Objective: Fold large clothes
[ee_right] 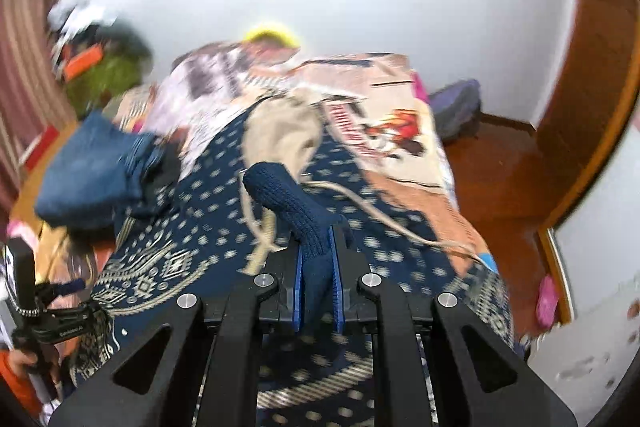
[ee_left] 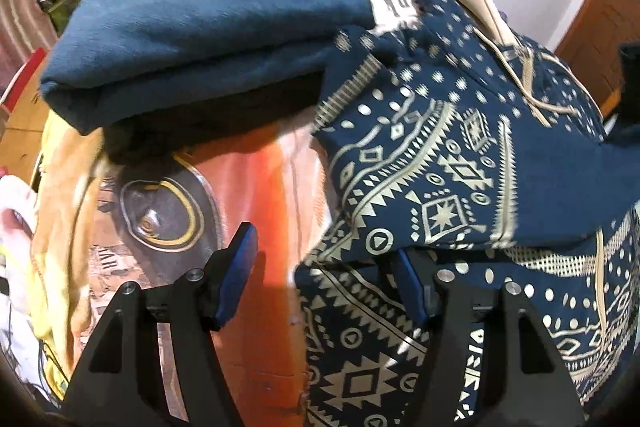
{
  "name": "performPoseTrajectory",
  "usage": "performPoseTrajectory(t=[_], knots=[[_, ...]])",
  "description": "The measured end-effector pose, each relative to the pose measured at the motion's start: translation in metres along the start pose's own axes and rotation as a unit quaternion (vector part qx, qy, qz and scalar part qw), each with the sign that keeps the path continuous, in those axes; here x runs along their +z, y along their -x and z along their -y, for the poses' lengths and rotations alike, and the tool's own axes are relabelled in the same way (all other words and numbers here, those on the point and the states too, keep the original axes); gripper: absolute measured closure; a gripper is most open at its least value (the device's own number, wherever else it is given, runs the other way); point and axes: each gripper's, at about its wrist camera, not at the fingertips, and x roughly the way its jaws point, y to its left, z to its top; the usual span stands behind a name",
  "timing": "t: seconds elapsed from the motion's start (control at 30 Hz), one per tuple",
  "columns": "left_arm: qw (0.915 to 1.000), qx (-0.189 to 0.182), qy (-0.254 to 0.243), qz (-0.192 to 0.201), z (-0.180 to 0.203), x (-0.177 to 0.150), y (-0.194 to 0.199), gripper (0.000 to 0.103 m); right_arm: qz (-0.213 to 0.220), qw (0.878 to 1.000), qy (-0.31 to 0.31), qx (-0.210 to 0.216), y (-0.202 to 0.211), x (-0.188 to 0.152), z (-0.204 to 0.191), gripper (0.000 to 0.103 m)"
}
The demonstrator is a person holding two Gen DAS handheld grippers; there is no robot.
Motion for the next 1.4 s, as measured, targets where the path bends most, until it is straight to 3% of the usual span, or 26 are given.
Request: performPoseTrajectory(t=[0.1,0.33,0.53,0.83,0.9,1.13,1.3,1.4], knots=[[0.9998,0.014,0.015,0.004,-0.008,0.003,0.0,0.039,-0.01,0.999,-0.038,-0.002,-0.001,-0.012,0.027,0.093],[0.9986,0.026,0.044,-0.012,-0.023,-0.001,-0.013,0.039,-0.082,0.99,-0.112,0.013,-0.026,-0.07,0.062,0.092],[0.9979,0.033,0.053,-0.019,-0.028,-0.005,-0.021,0.036,-0.107,0.98,-0.166,0.005,-0.026,-0.098,0.09,0.092],[0.9978,0.031,0.052,-0.028,-0.028,-0.012,-0.024,0.035,-0.127,0.975,-0.181,-0.001,-0.014,-0.117,0.105,0.084],[0.9982,0.028,0.042,-0.033,-0.026,-0.012,-0.02,0.035,-0.131,0.977,-0.165,-0.019,-0.01,-0.117,0.104,0.074],[0.9995,0.004,-0.014,-0.029,-0.007,-0.017,0.018,0.035,-0.108,0.988,-0.1,-0.042,0.019,-0.107,0.098,0.073],[0.9988,-0.006,-0.046,0.014,0.015,-0.005,0.055,0.035,-0.067,0.99,-0.119,-0.039,0.039,-0.091,0.111,0.071],[0.9973,-0.019,-0.054,0.047,0.031,0.011,0.074,0.035,-0.046,0.988,-0.143,-0.035,0.048,-0.082,0.122,0.06]])
